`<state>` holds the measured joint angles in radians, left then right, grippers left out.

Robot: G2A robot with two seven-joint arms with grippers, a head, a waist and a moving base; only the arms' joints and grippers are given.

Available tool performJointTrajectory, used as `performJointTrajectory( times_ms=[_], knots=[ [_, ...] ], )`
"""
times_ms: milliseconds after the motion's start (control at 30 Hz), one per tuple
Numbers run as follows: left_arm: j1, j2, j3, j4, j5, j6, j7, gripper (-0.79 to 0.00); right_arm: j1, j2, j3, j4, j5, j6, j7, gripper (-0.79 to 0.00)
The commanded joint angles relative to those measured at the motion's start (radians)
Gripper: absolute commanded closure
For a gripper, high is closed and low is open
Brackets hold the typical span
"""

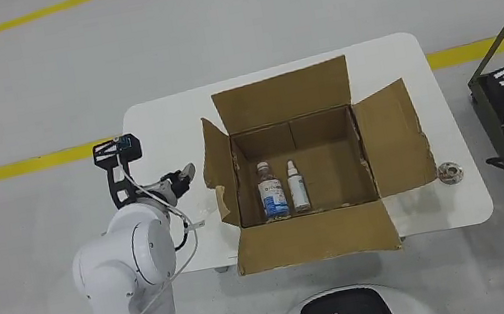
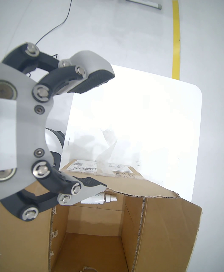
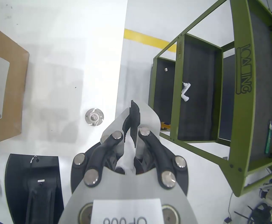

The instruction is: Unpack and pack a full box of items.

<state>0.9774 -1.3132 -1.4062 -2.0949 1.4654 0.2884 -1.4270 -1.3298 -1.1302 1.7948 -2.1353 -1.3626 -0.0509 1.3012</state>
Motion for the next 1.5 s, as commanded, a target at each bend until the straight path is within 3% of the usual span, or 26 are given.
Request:
performJointTrajectory(
  times_ms=[0,233,567,1133,1200,1233,1467],
  knots=[
    [0.000,0.000,0.000,0.000,0.000,0.000,0.000,-0.785,0.000,0.000,0.000,0.000,0.000,0.000,-0.001,0.000],
    [0.000,0.000,0.000,0.000,0.000,0.000,0.000,-0.785,-0.013,0.000,-0.020,0.035,-0.015,-0.014,-0.006,0.000],
    [0.000,0.000,0.000,0.000,0.000,0.000,0.000,-0.785,0.109,0.007,-0.077,0.209,0.086,-0.071,0.235,0.000],
    [0.000,0.000,0.000,0.000,0.000,0.000,0.000,-0.785,0.172,0.027,-0.161,0.352,0.217,-0.121,0.235,0.000],
    [0.000,0.000,0.000,0.000,0.000,0.000,0.000,-0.785,0.174,0.030,-0.169,0.361,0.216,-0.125,0.235,-0.194],
    [0.000,0.000,0.000,0.000,0.000,0.000,0.000,-0.785,0.174,0.030,-0.169,0.361,0.216,-0.125,0.235,-0.336],
    [0.000,0.000,0.000,0.000,0.000,0.000,0.000,-0.785,0.174,0.030,-0.169,0.361,0.216,-0.125,0.235,-0.336]
  ],
)
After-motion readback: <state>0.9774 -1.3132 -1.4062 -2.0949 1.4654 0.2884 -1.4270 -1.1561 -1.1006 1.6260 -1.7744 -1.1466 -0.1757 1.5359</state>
